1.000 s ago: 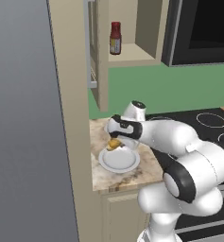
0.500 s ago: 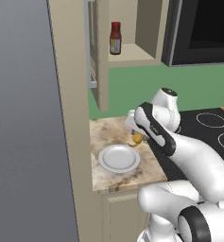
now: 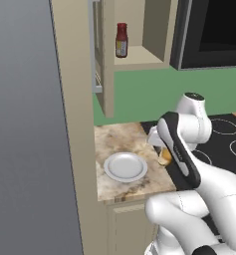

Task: Move the hot dog bun to the plate on the dining table and place the condiment next to that plate. Then navigate to the fridge and take the sausage and place it on the plate as well.

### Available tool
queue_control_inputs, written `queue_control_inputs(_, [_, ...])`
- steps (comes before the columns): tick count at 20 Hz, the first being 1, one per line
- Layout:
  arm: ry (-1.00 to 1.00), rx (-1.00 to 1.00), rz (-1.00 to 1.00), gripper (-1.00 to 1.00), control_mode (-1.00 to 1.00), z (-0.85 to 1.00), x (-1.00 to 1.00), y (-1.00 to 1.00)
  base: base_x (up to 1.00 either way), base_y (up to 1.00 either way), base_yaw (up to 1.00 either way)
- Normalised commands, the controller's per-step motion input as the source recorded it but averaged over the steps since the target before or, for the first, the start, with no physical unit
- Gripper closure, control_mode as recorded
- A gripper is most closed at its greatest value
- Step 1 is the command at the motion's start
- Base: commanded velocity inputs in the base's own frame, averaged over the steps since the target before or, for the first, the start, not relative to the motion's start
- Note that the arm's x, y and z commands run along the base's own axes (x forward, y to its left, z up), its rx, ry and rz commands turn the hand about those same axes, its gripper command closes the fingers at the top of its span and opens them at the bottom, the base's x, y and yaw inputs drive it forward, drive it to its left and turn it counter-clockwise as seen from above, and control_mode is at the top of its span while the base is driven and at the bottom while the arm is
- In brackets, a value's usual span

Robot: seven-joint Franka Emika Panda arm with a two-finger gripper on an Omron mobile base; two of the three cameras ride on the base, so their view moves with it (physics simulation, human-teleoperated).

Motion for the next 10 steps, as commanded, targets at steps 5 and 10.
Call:
queue_control_inputs(5, [0.03, -0.08, 0.19, 1.00, 1.00, 0.00, -0.28, -0.36, -0.06, -0.04, 0.04])
queue_control_inputs(10, [0.00, 0.00, 0.00, 1.00, 1.00, 0.00, 0.00, 0.00, -0.88, -0.06, 0.11])
